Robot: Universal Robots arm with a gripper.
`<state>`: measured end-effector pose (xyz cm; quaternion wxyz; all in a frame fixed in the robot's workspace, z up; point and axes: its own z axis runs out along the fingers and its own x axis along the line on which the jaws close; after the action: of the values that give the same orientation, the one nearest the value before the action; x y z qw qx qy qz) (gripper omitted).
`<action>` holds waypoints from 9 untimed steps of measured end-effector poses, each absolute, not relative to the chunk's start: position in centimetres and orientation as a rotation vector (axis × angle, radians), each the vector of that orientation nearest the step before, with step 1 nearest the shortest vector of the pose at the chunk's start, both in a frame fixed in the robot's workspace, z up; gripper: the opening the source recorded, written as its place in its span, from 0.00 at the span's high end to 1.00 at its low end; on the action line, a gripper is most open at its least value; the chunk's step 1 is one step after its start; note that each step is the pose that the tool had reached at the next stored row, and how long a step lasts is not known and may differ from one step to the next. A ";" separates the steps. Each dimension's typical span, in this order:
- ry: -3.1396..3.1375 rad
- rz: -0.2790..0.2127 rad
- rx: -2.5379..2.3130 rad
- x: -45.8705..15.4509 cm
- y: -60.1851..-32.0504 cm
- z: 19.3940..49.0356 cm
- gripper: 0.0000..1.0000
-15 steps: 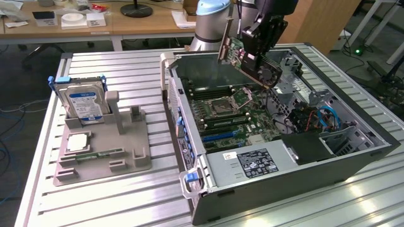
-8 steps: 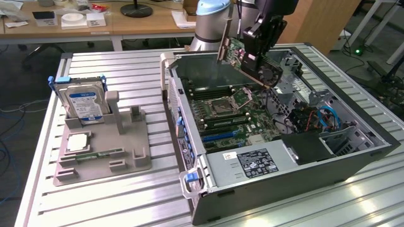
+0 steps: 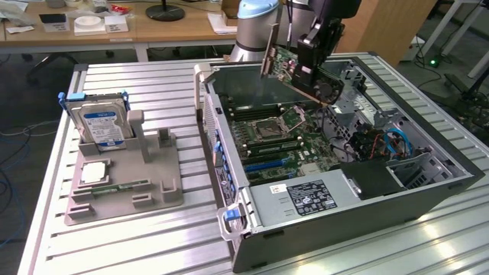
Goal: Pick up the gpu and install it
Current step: 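Insert the gpu into the slot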
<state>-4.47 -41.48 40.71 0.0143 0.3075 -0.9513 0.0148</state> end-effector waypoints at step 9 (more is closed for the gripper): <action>-2.904 0.049 1.125 -4.5 -41.5 40.7 0.73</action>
<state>-4.46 -41.49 40.71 0.0134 0.3611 -0.9323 0.0156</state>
